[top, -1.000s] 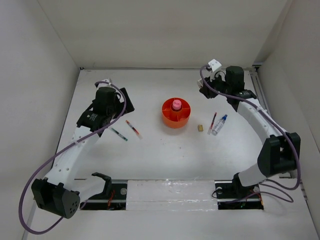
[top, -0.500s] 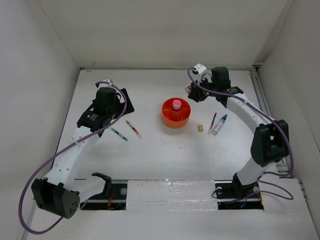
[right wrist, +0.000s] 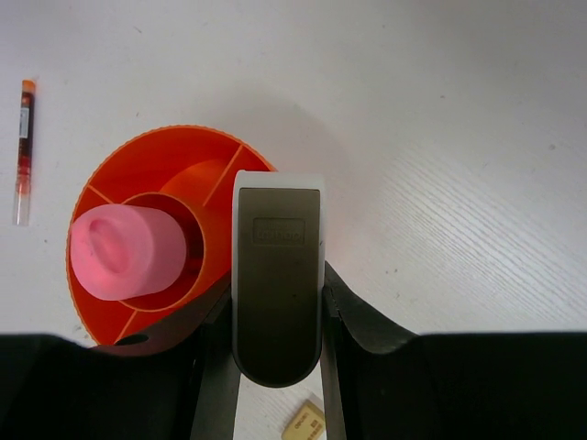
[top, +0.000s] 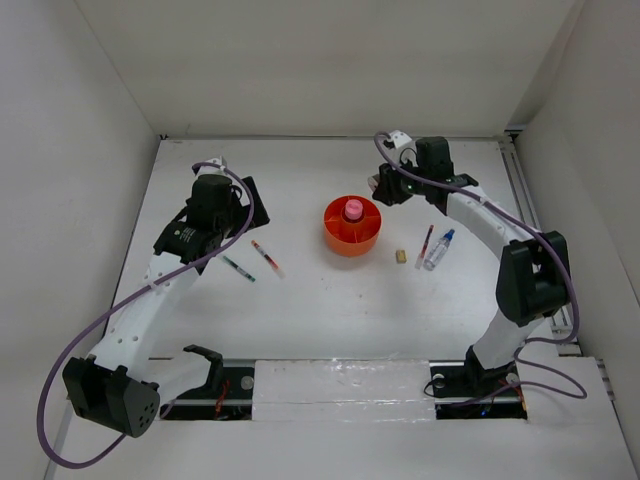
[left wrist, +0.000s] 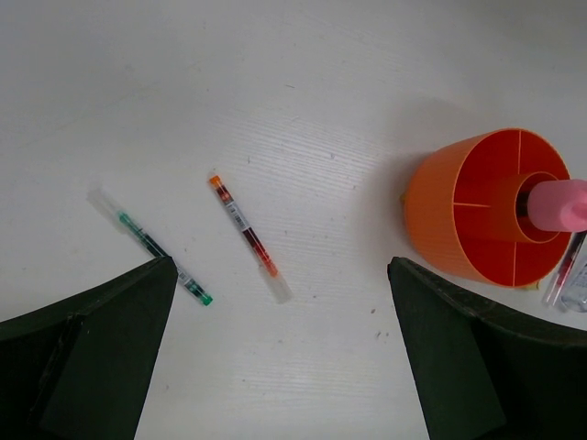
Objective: Sort the stationery into containers
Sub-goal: Place the stapler in the storage box.
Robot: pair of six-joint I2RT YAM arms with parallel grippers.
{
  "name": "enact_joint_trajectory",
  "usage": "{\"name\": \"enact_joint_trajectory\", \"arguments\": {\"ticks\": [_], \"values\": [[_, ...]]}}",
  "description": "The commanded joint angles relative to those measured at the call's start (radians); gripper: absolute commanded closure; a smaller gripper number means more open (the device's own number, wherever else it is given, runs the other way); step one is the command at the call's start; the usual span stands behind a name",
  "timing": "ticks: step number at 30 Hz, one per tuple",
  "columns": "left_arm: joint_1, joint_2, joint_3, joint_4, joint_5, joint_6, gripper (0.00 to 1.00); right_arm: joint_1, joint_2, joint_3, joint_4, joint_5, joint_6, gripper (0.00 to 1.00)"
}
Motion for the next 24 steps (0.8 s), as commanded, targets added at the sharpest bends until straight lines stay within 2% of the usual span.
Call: {"name": "enact_joint_trajectory", "arguments": {"ticks": [1, 15, 24], "values": [[0.0, -0.009, -0.007, 0.03, 0.013, 0.015, 0.0, 0.022, -0.015, 0.01, 0.068, -0.001, 0.027, 1.0], [0.0, -0.009, -0.007, 0.03, 0.022, 0.015, 0.0, 0.054, 0.015, 0.001, 0.079, 0.022, 0.036, 0.94], [0.0, -0.009, -0.007, 0.03, 0.022, 0.015, 0.0, 0.063, 0.033, -0.008, 0.079, 0.033, 0.036, 0.94]]}}
